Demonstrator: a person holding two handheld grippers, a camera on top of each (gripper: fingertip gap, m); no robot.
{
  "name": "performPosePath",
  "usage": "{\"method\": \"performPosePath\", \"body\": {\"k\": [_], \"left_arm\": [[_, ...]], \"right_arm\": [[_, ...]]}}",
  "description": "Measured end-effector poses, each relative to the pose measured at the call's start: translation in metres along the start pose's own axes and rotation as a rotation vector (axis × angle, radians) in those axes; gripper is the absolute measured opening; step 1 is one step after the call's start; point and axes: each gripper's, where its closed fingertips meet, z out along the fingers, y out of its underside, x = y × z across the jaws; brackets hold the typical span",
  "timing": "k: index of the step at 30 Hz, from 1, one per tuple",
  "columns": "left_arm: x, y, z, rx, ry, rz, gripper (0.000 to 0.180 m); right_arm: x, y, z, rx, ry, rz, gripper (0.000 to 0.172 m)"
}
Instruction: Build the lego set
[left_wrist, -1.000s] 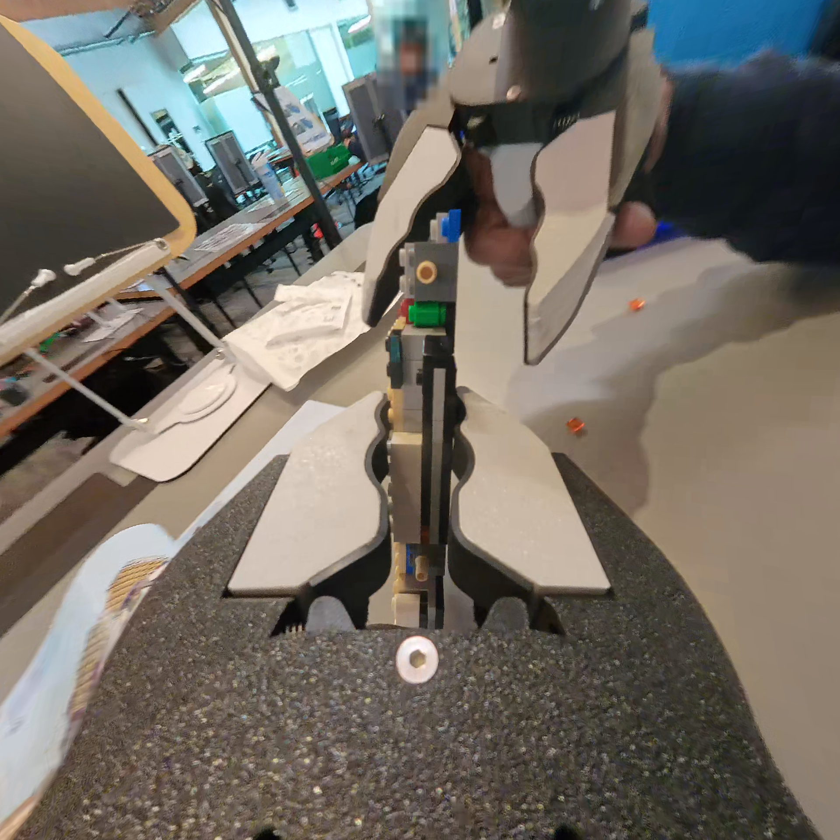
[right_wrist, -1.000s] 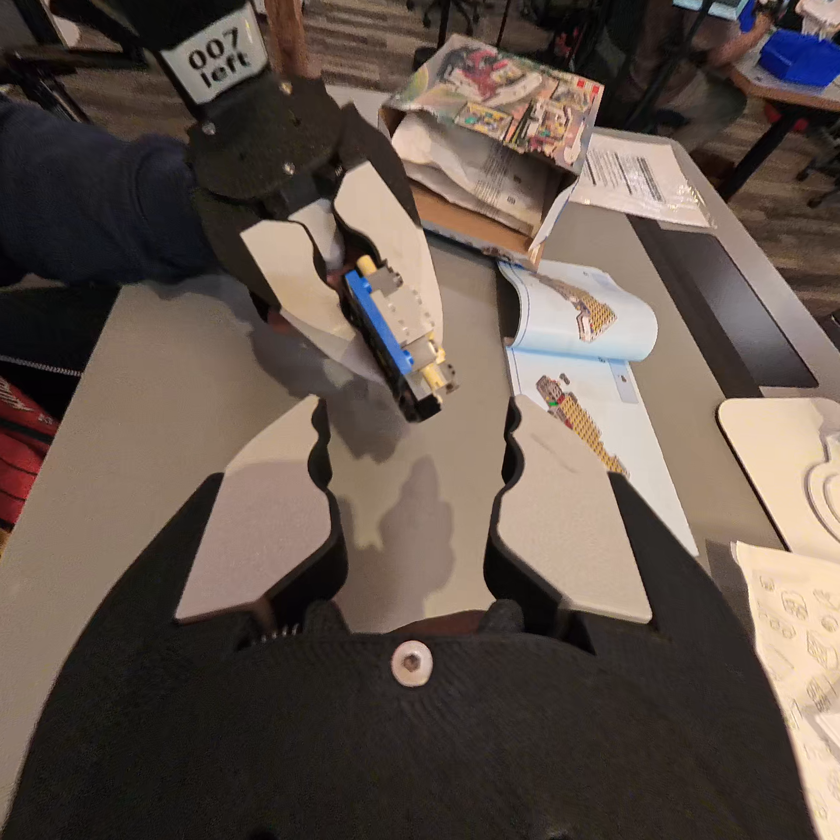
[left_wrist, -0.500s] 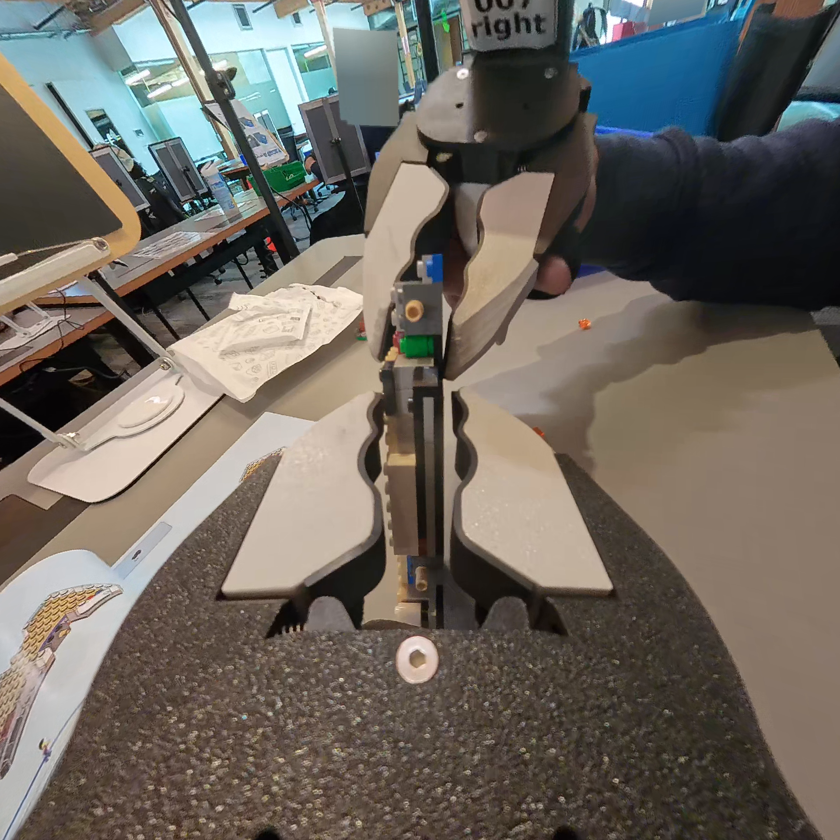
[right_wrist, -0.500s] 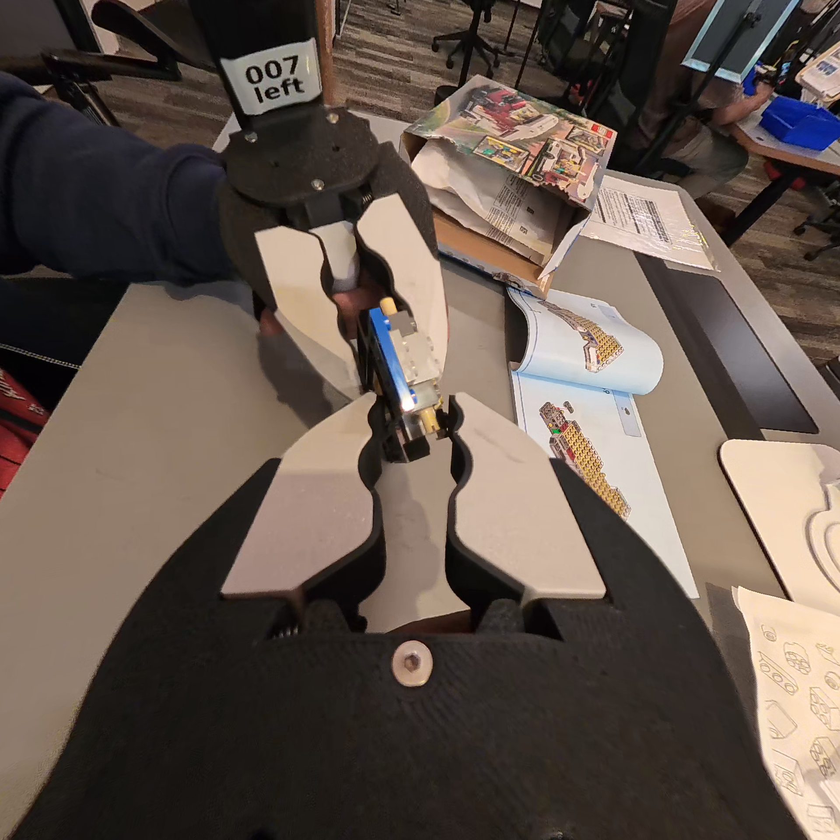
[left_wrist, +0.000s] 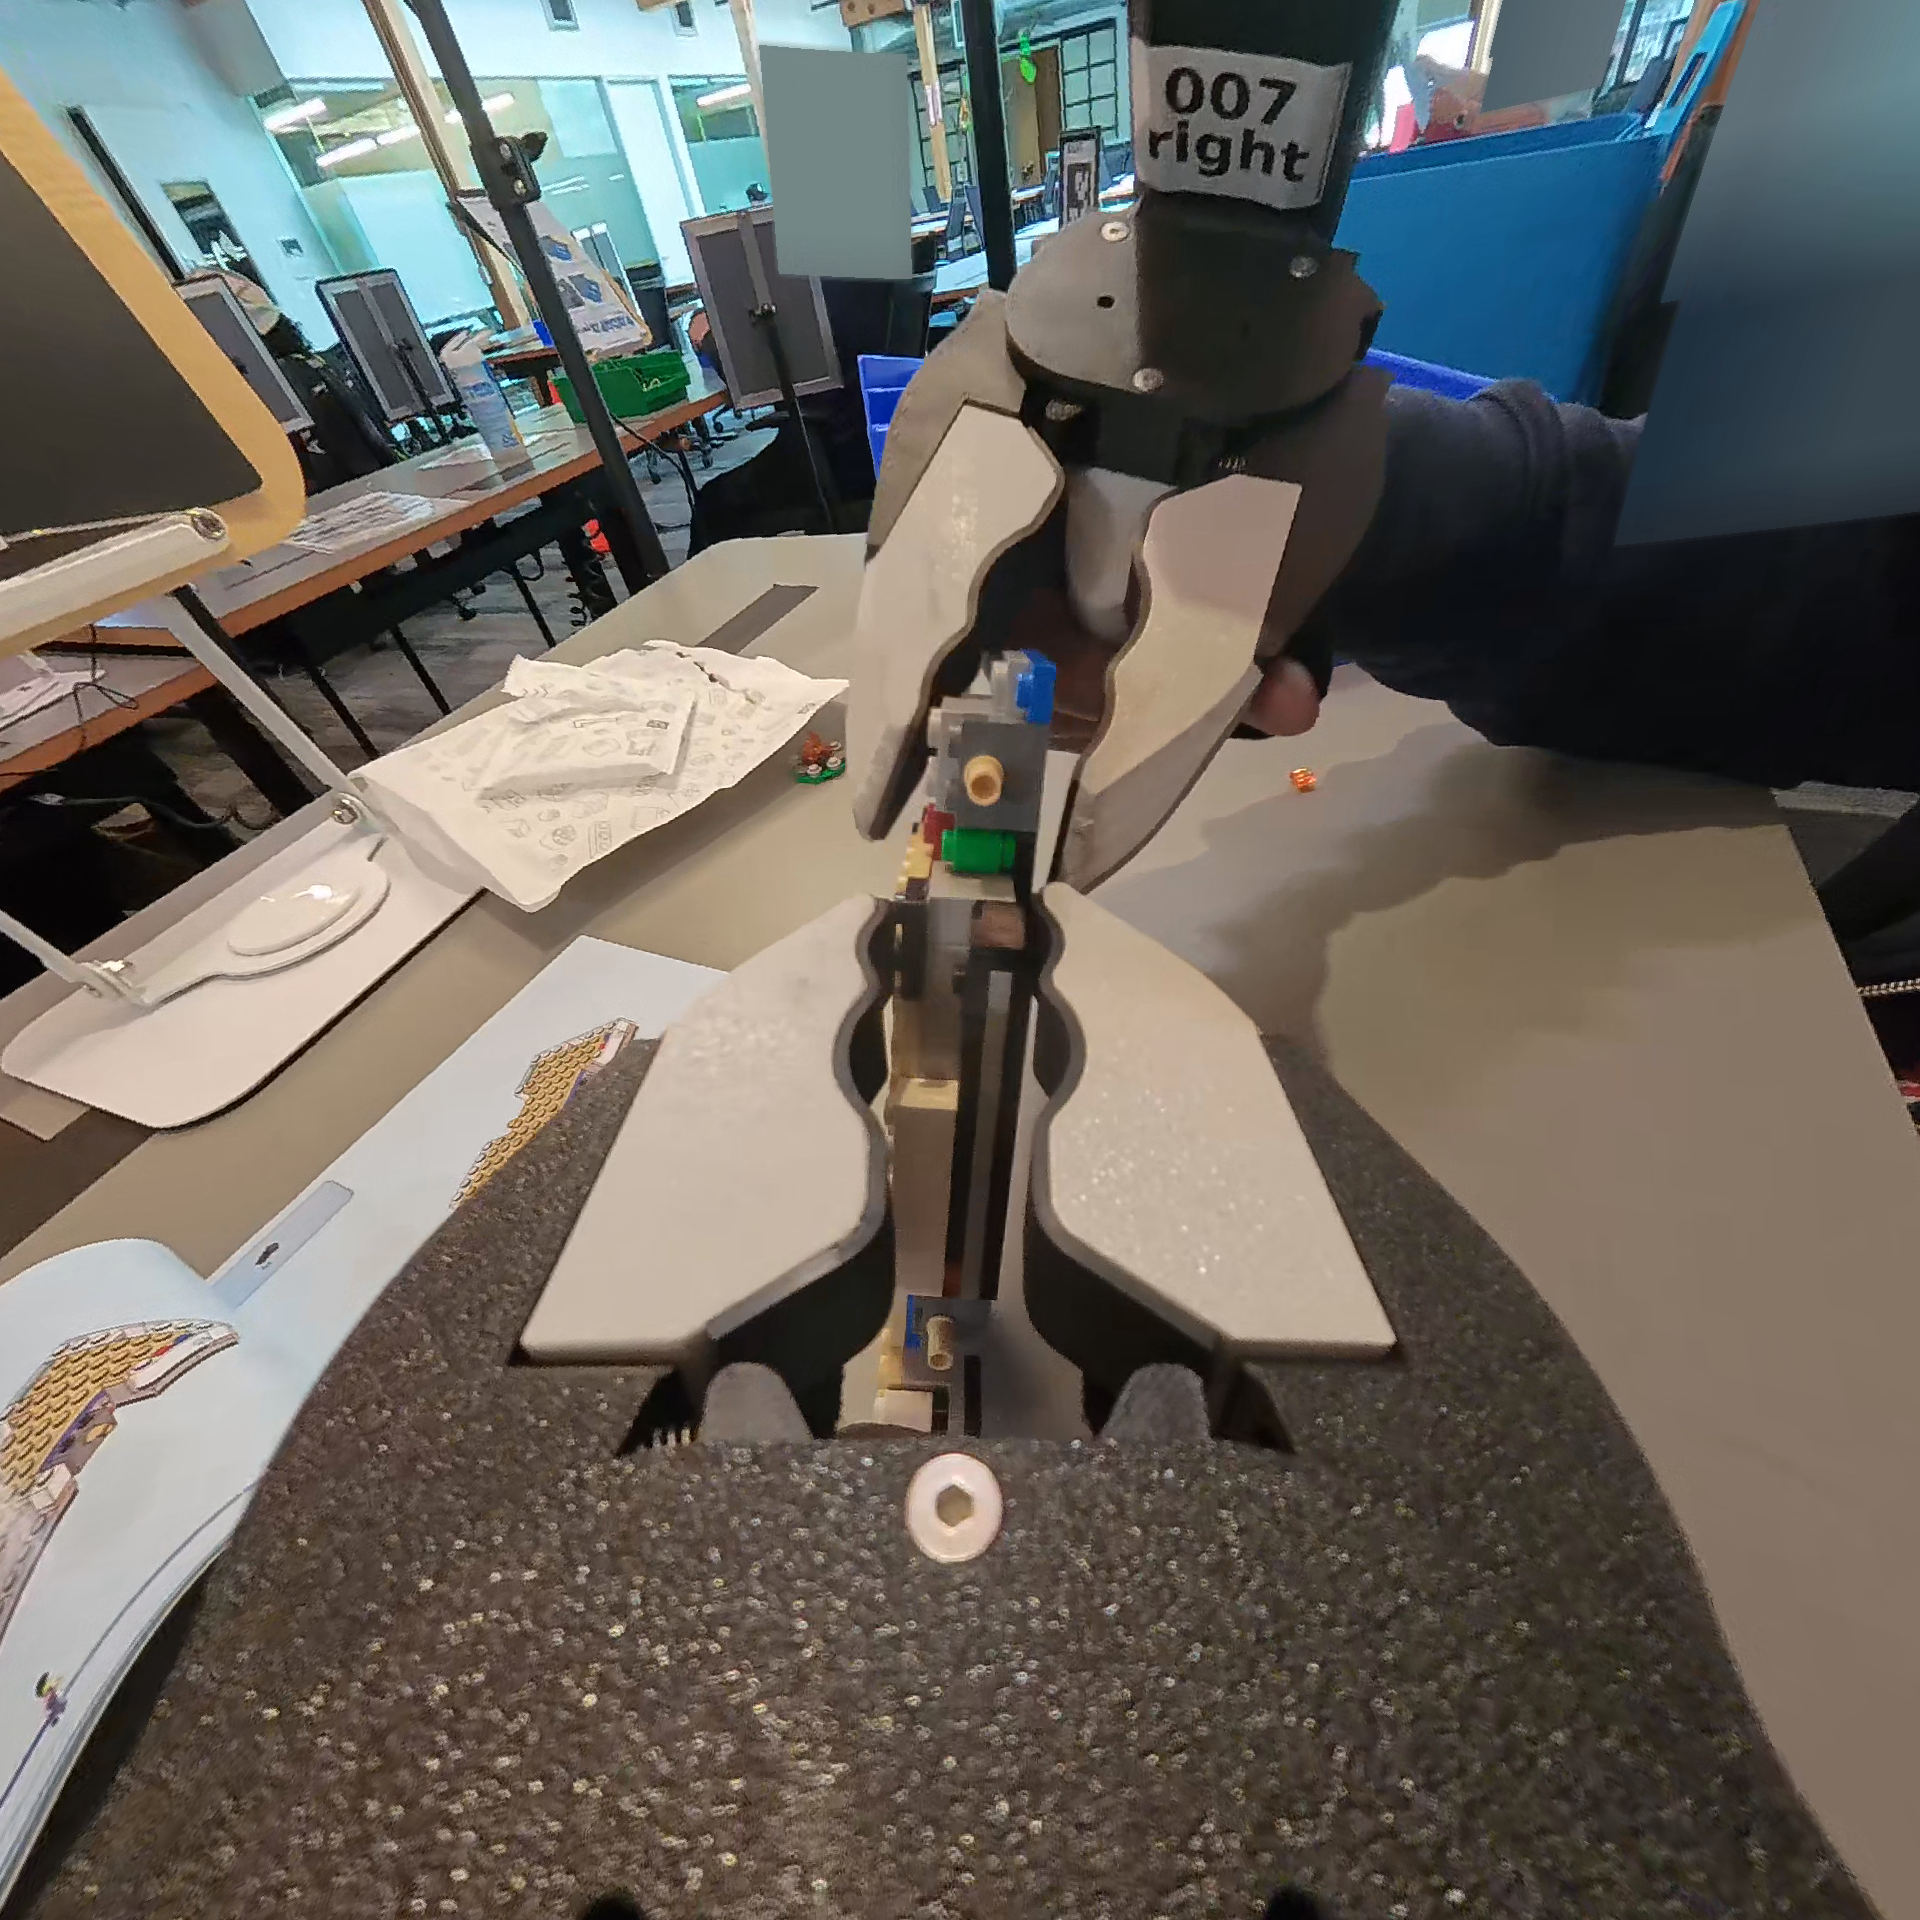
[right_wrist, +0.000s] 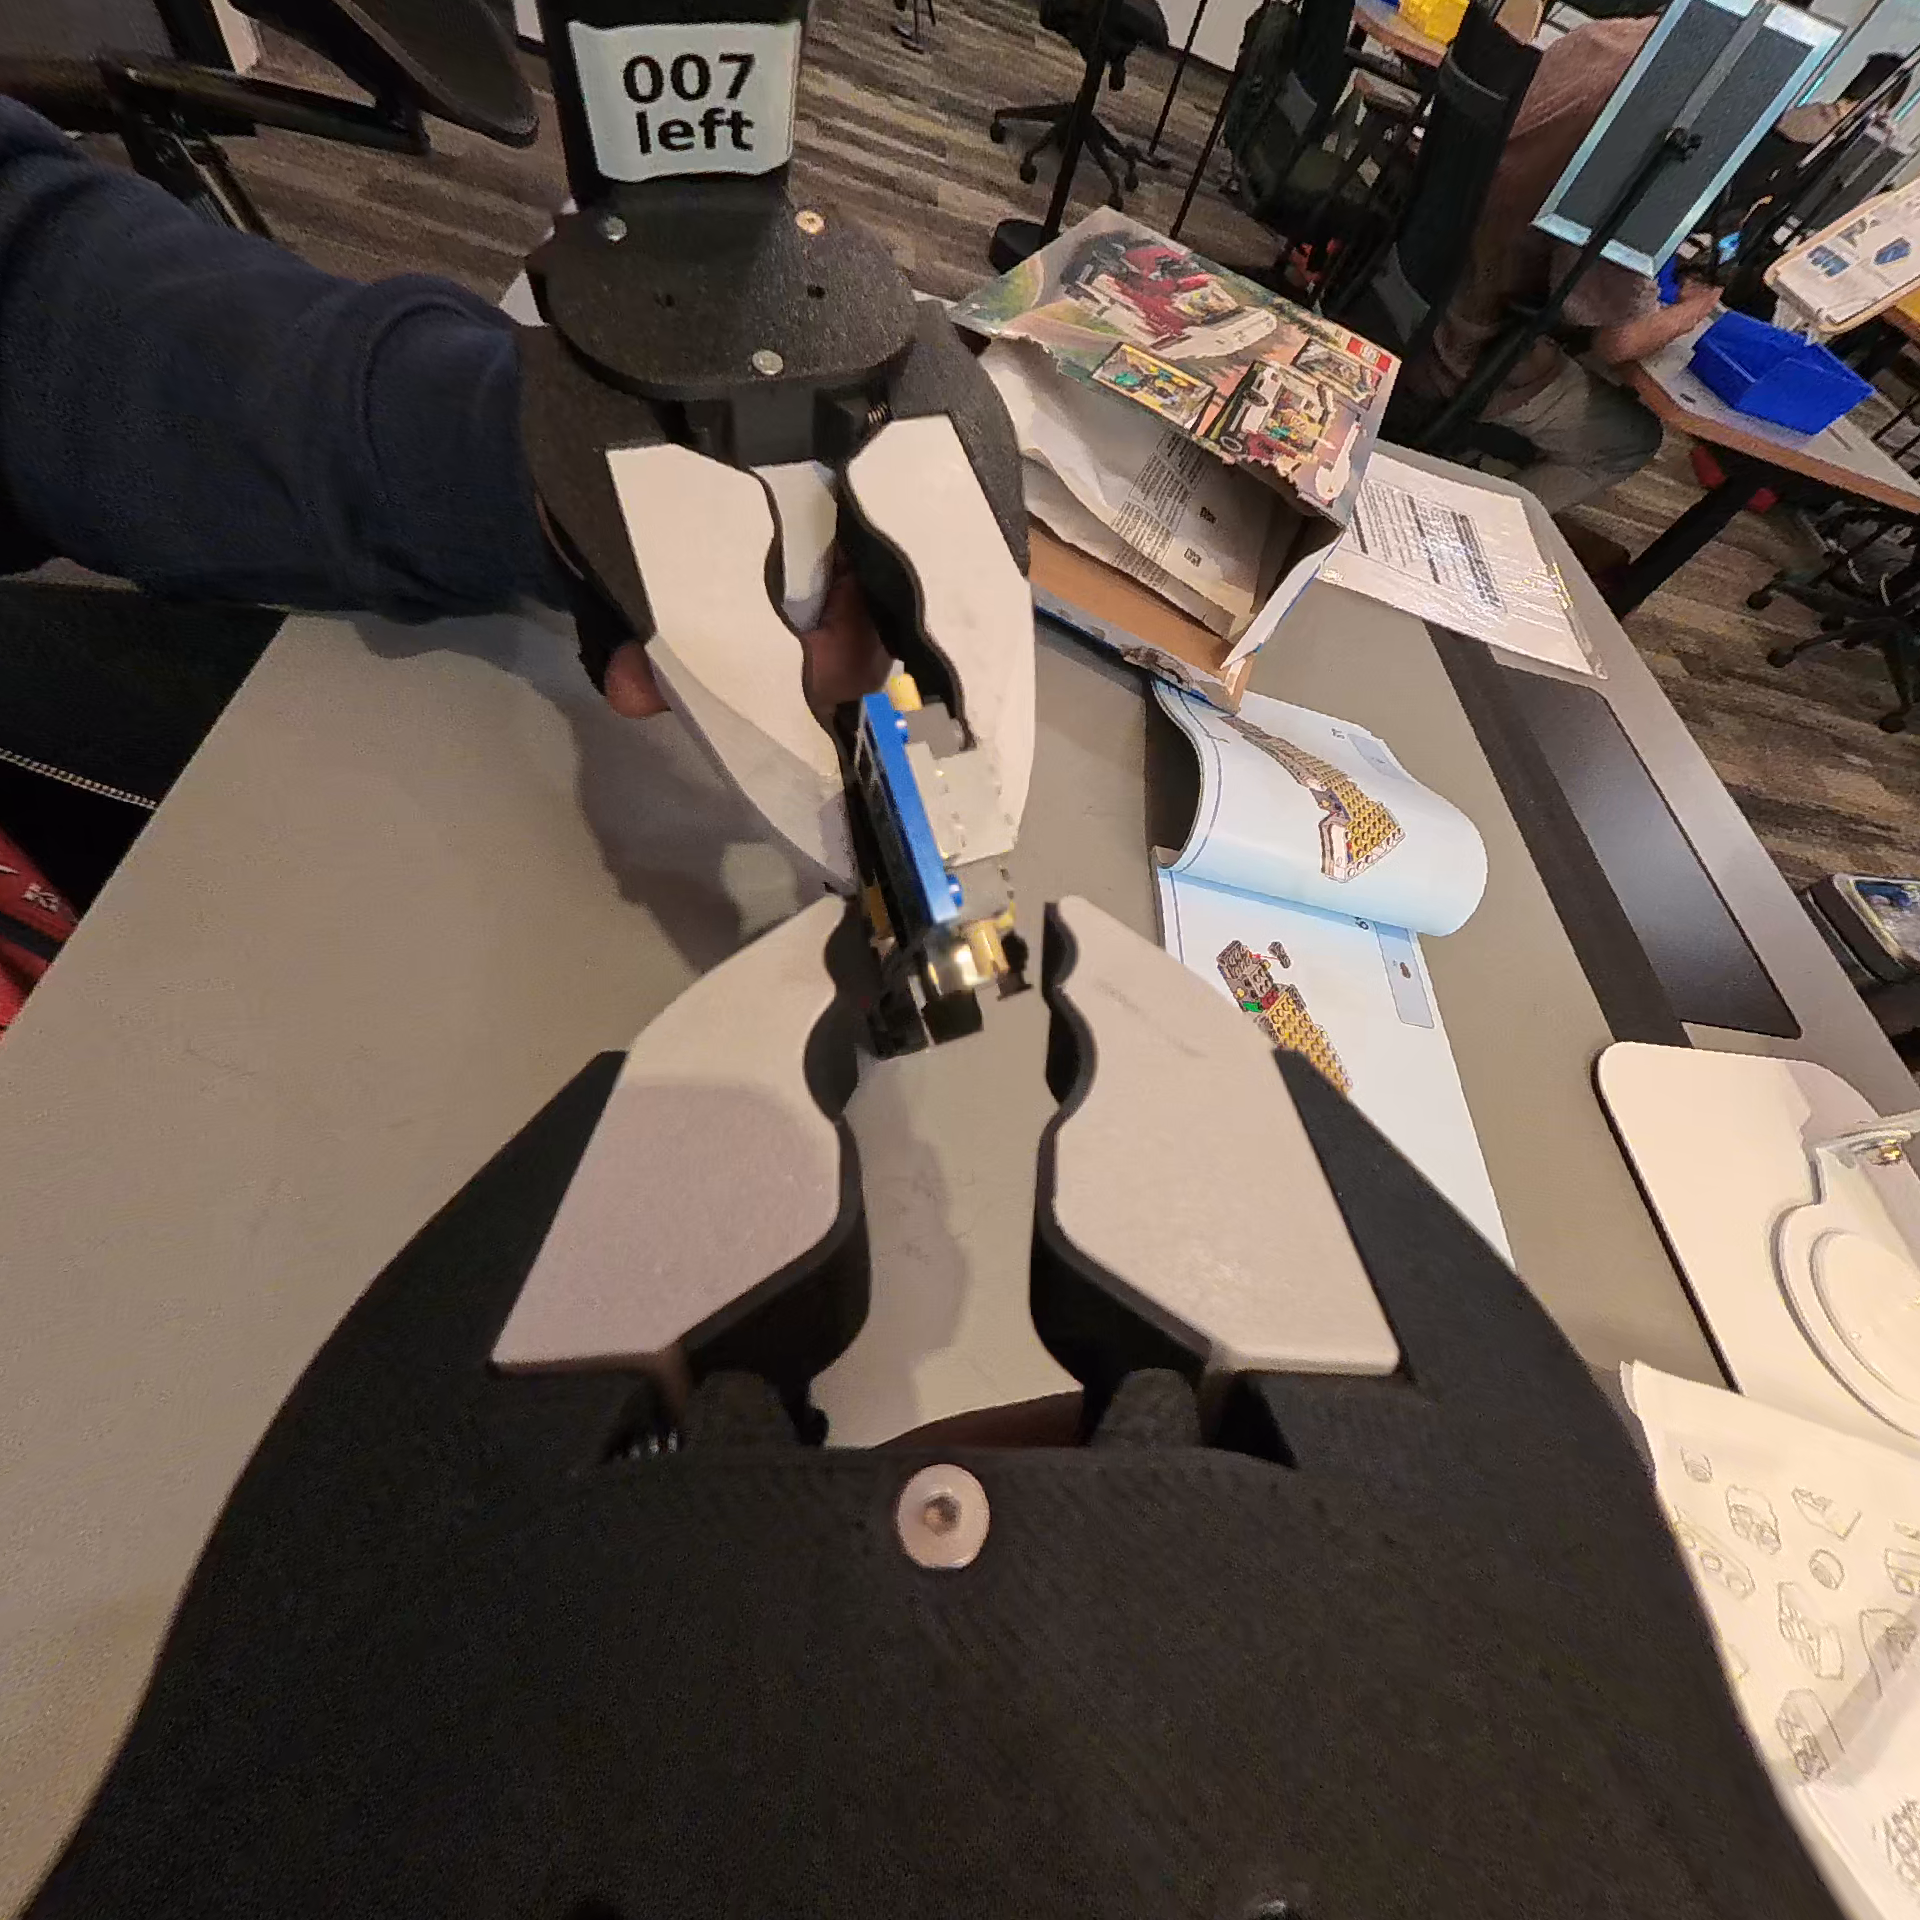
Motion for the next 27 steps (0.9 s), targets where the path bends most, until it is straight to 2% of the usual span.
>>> {"method": "performPosePath", "body": {"k": [5, 10, 20, 23, 27], "left_arm": [[0.004, 0.000, -0.001, 0.027, 0.014, 0.027, 0.023], [0.009, 0.000, -0.001, 0.029, 0.023, 0.057, 0.024], [0.016, 0.010, 0.004, -0.041, -0.040, 0.188, 0.035], [0.018, 0.011, 0.005, -0.036, -0.051, 0.212, 0.026], [0.011, 0.013, 0.008, -0.060, -0.112, 0.284, 0.025]], "right_arm": [[-0.001, 0.013, 0.003, -0.014, -0.010, 0.023, 0.040], [-0.007, 0.020, 0.011, -0.020, -0.020, -0.013, 0.024], [-0.014, 0.022, 0.014, 0.007, 0.026, -0.087, 0.023], [-0.012, 0.024, 0.014, 0.018, 0.050, -0.103, 0.023], [-0.008, 0.030, 0.010, -0.023, 0.061, -0.079, 0.027]]}}
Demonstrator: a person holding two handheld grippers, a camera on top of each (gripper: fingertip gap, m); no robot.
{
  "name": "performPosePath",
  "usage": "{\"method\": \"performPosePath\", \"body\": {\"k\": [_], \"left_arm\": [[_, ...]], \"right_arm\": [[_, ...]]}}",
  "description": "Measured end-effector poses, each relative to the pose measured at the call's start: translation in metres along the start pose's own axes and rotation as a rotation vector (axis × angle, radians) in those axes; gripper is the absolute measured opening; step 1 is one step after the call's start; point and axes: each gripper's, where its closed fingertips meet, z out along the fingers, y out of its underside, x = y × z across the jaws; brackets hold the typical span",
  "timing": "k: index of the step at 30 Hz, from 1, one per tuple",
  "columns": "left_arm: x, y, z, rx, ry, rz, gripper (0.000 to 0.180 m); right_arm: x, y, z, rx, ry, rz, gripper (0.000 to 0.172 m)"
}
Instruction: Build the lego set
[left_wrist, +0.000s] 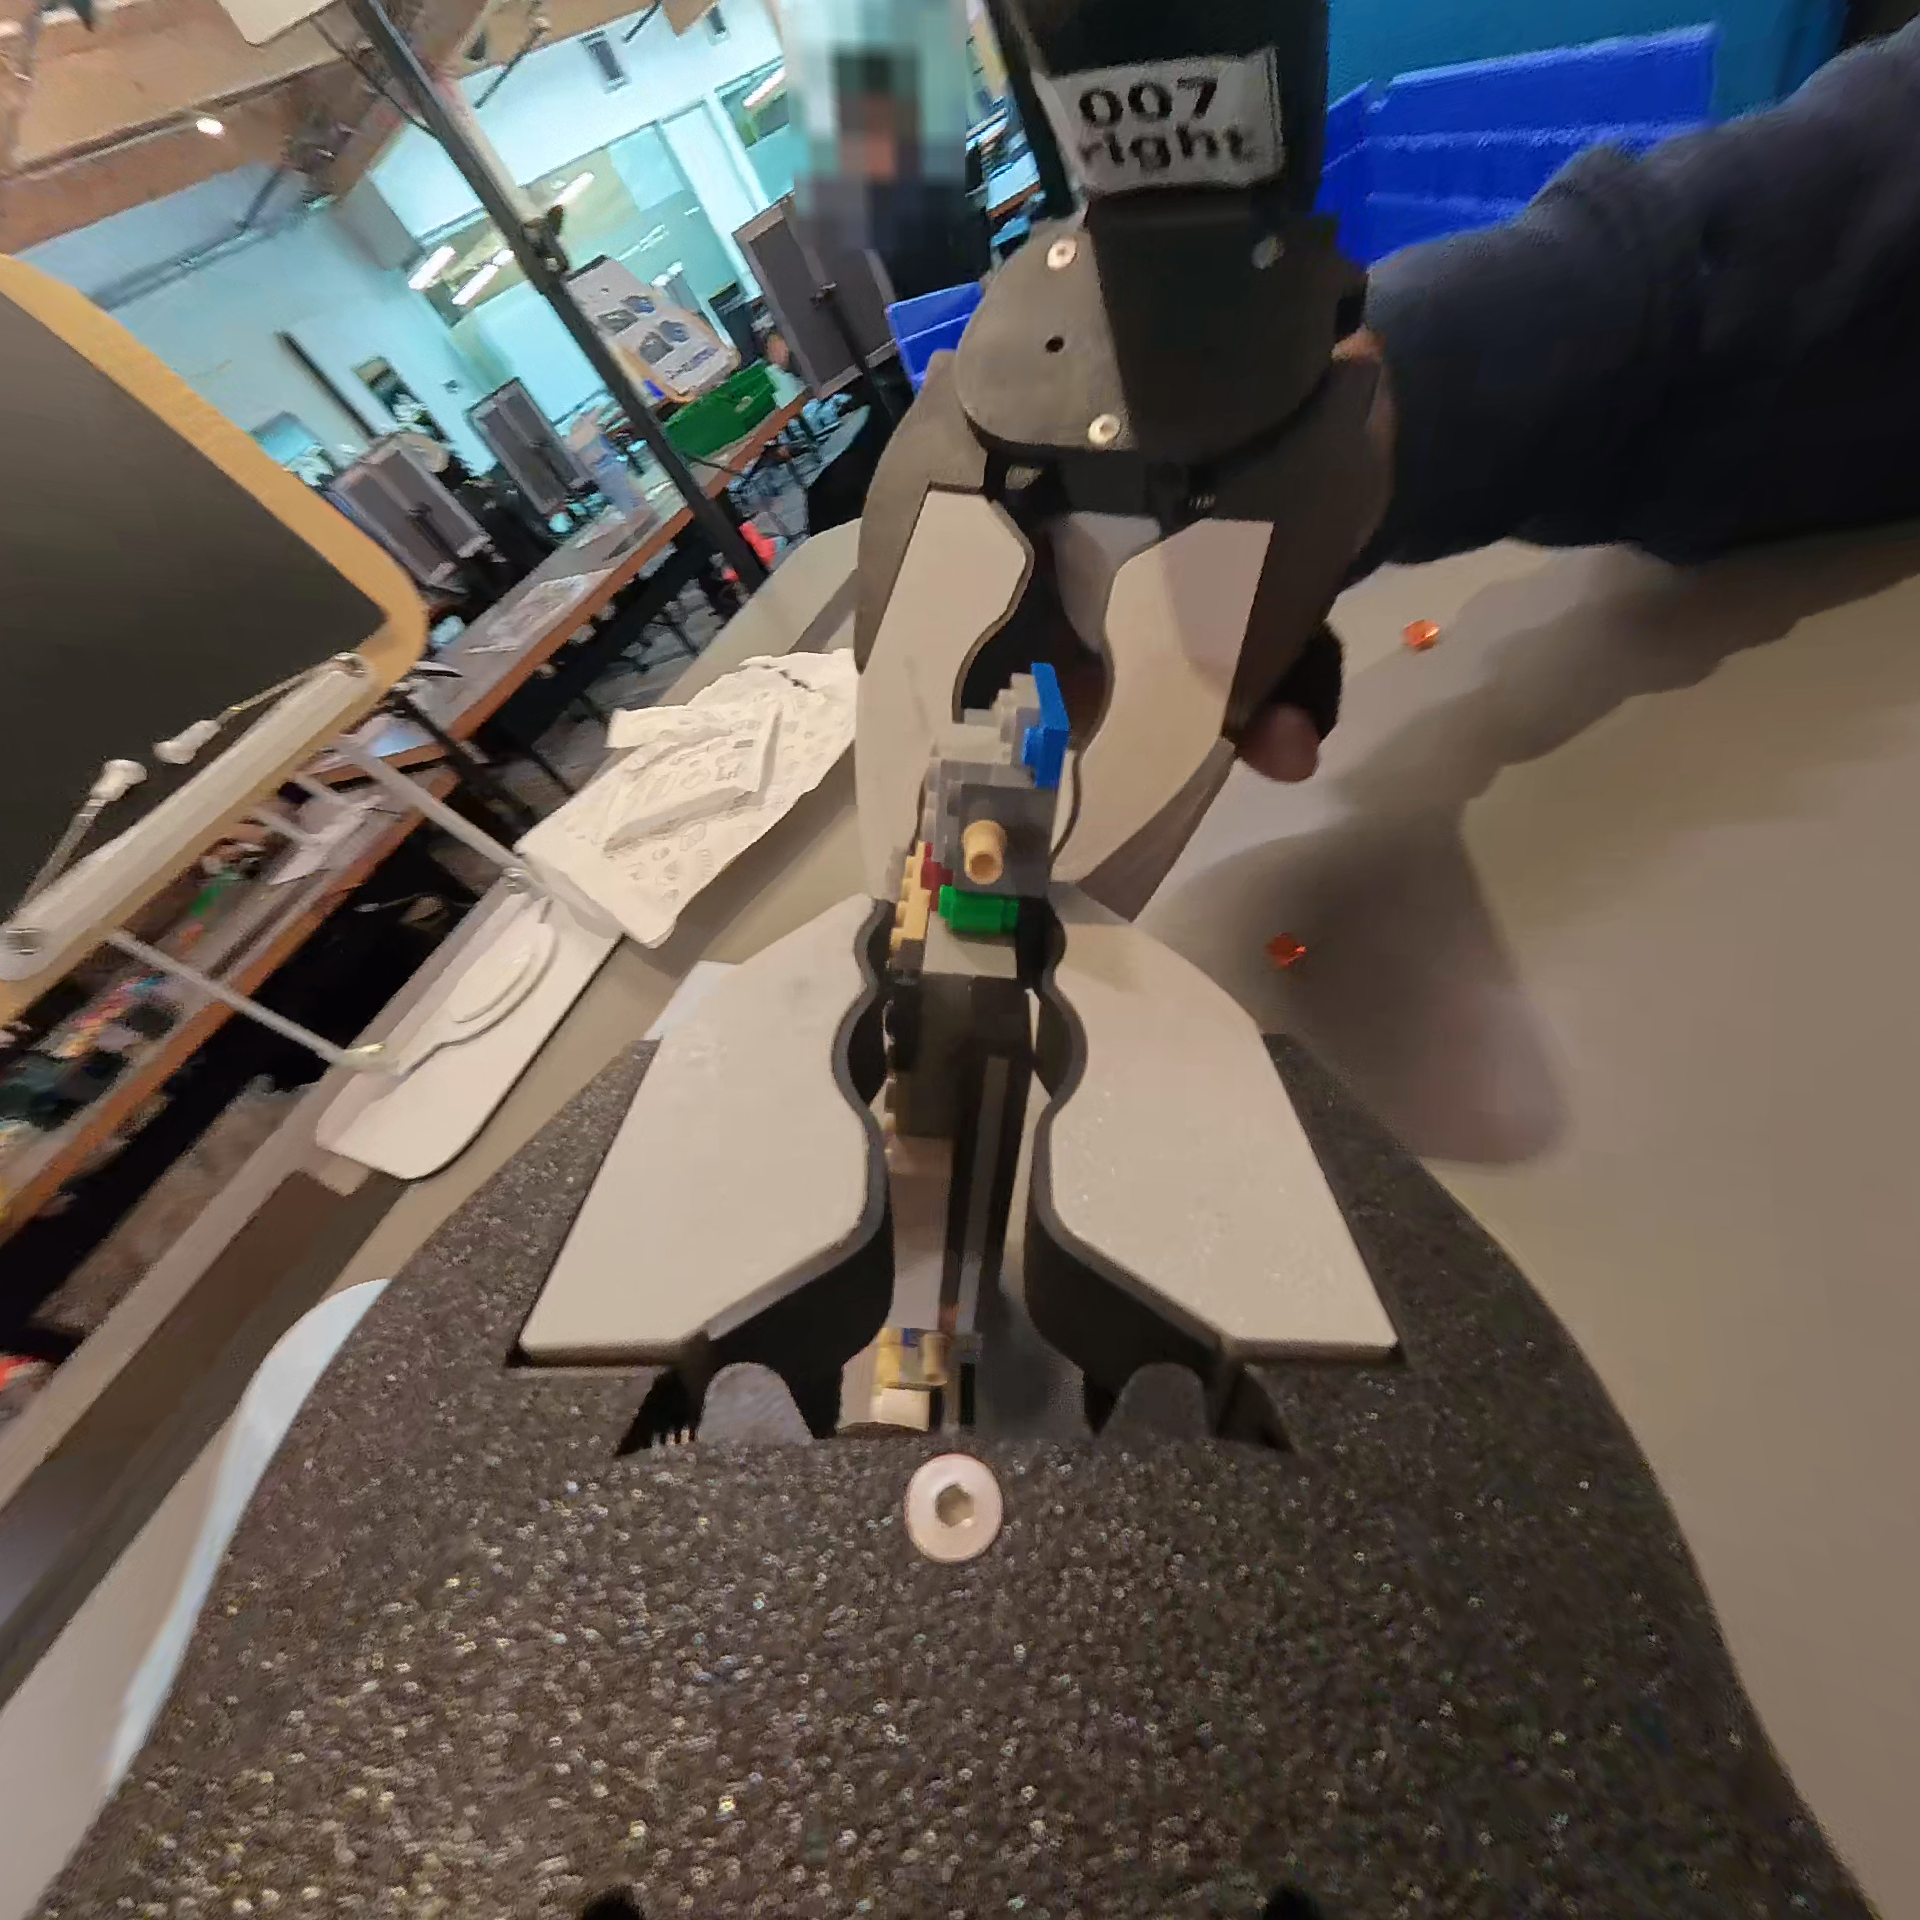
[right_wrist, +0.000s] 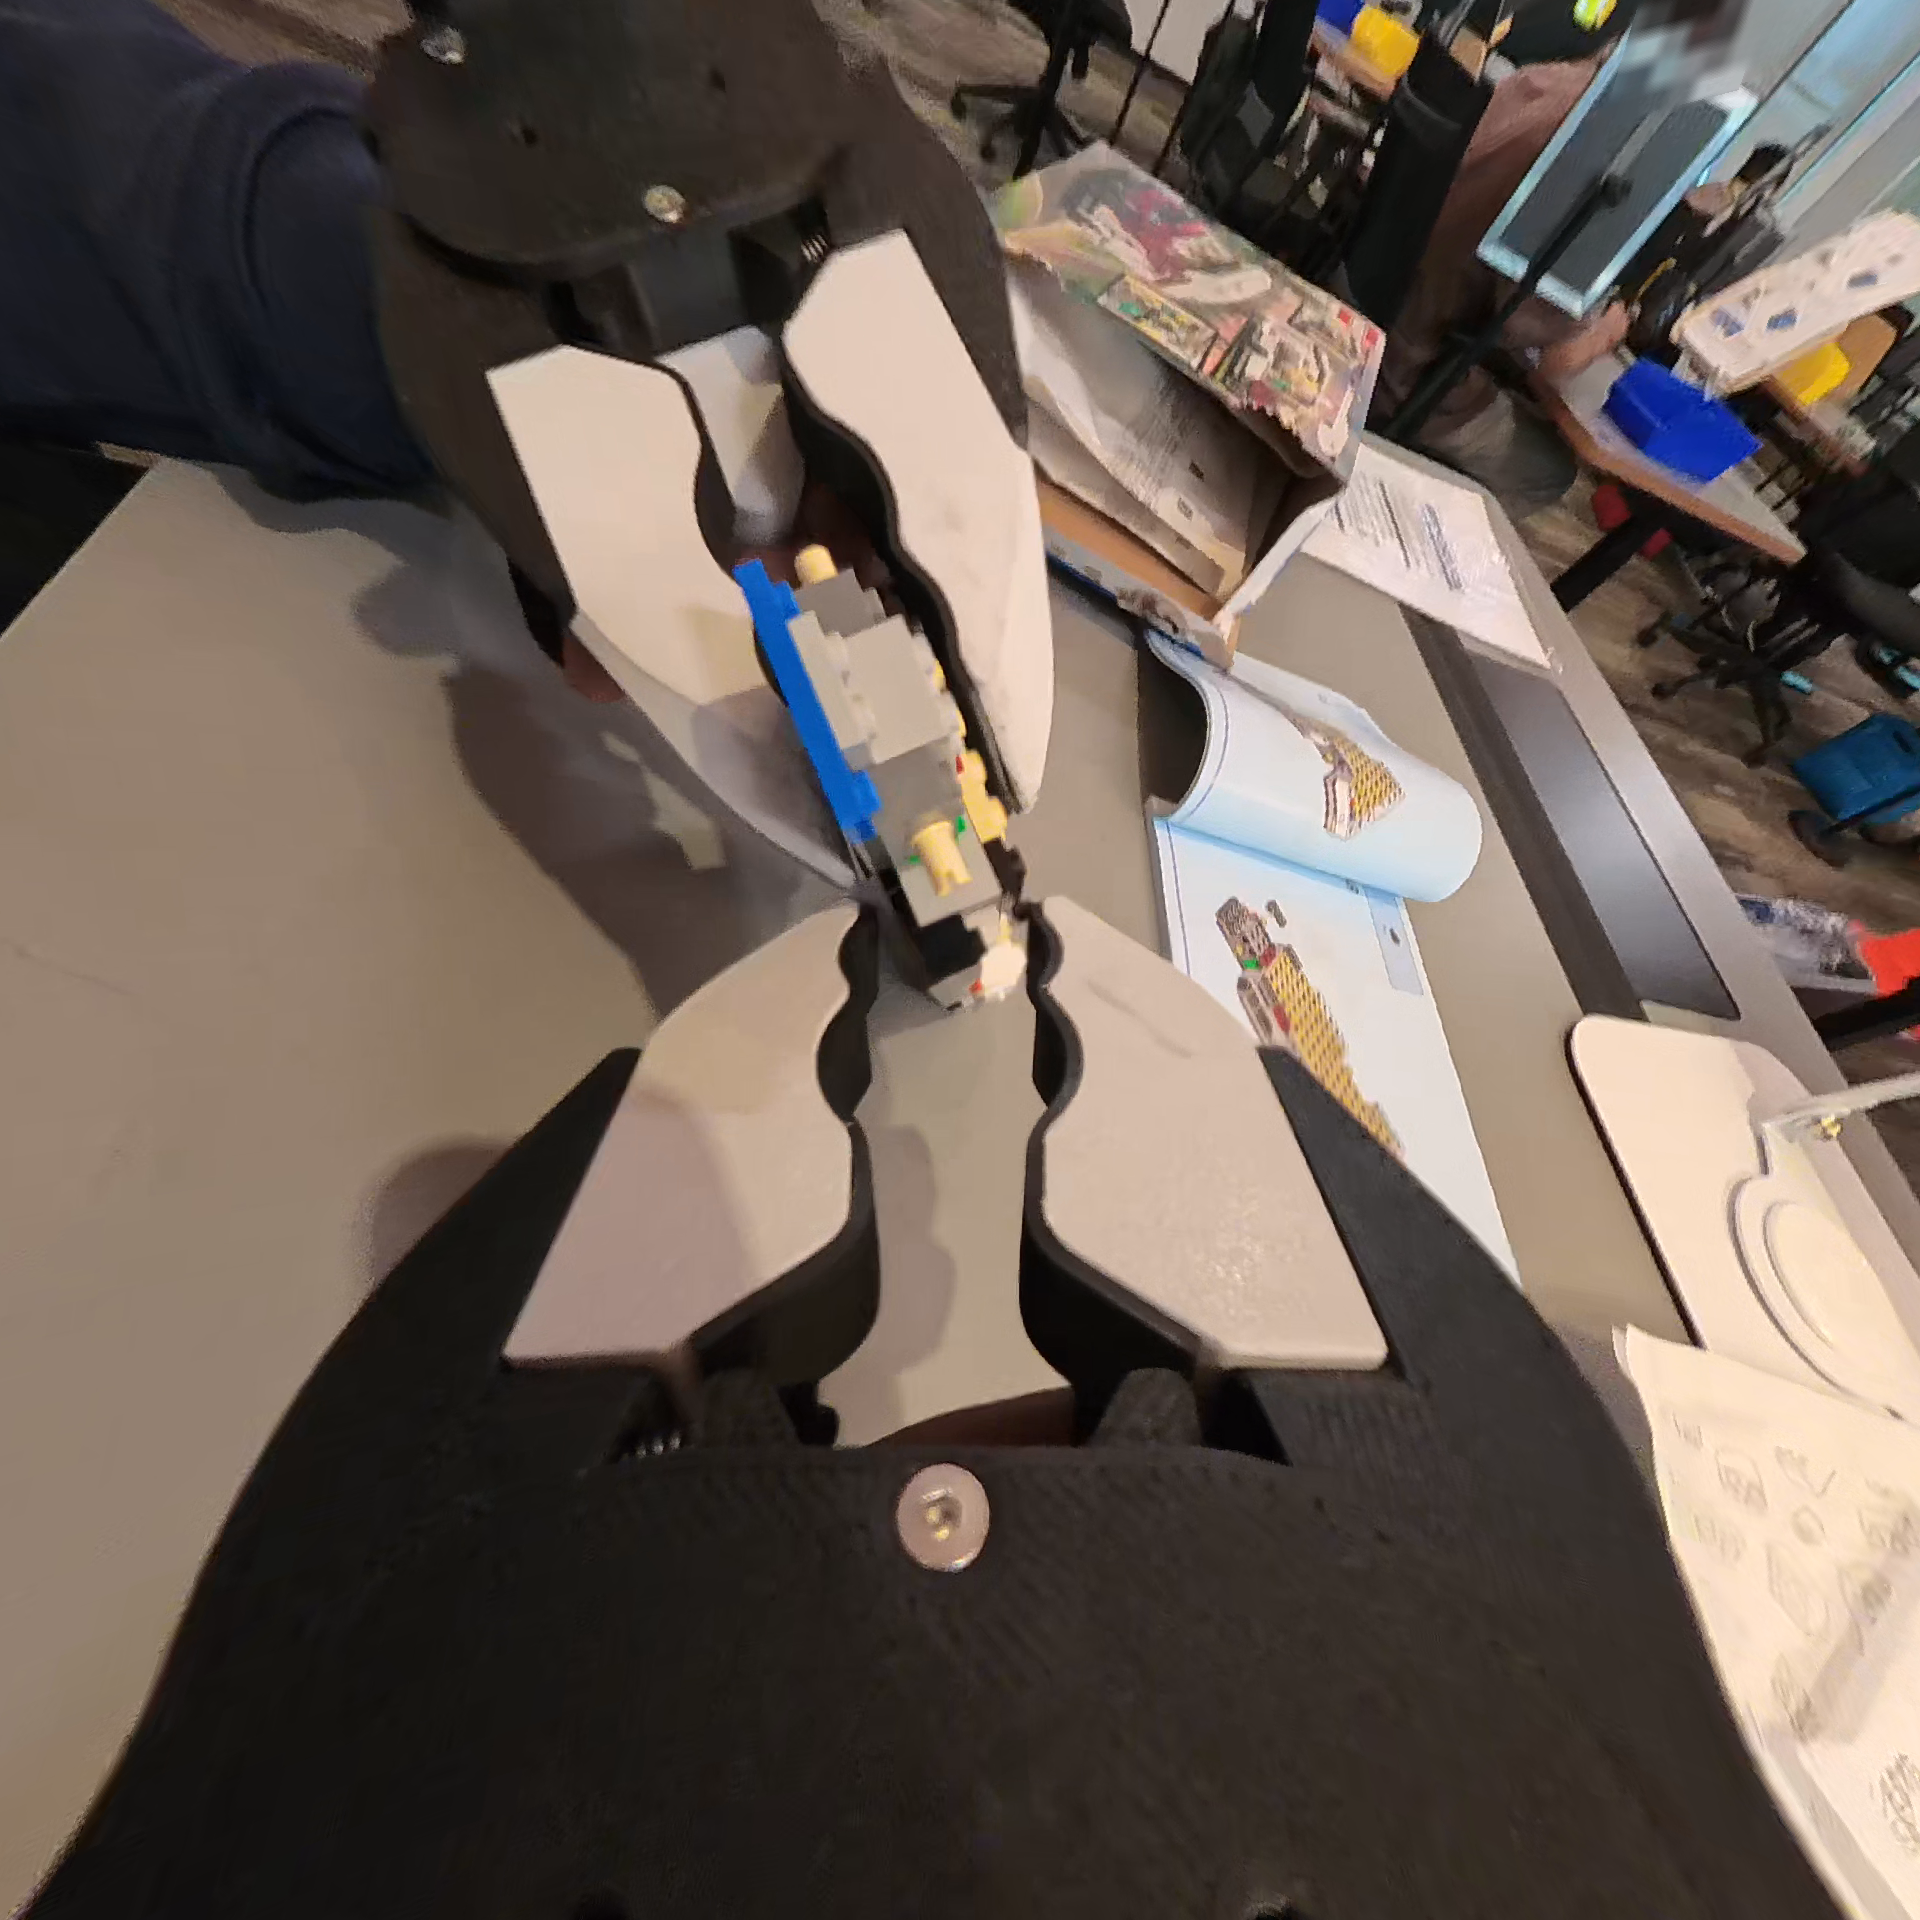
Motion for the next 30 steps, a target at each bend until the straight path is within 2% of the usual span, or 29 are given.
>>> {"method": "performPosePath", "body": {"k": [2, 7, 11, 14, 18, 24, 30], "left_arm": [[-0.002, 0.002, 0.003, -0.024, -0.044, 0.049, 0.024], [-0.004, 0.006, 0.011, -0.079, -0.159, 0.242, 0.024], [0.001, 0.005, 0.022, -0.142, -0.216, 0.492, 0.024], [0.002, 0.003, 0.032, -0.175, -0.230, 0.696, 0.024], [-0.008, 0.006, 0.050, -0.202, -0.260, 0.914, 0.024], [-0.004, 0.020, 0.063, -0.182, -0.243, 0.882, 0.024], [-0.002, 0.035, 0.059, -0.203, -0.203, 0.873, 0.024]], "right_arm": [[0.006, 0.007, -0.008, -0.050, 0.027, 0.022, 0.032], [0.013, 0.043, -0.037, -0.209, 0.120, 0.175, 0.031], [-0.015, 0.075, -0.049, -0.313, 0.090, 0.283, 0.030], [-0.041, 0.092, -0.053, -0.369, 0.033, 0.273, 0.031], [-0.053, 0.108, -0.052, -0.430, 0.009, 0.300, 0.030], [-0.059, 0.106, -0.042, -0.447, -0.031, 0.331, 0.028], [-0.062, 0.106, -0.034, -0.469, -0.054, 0.321, 0.016]]}}
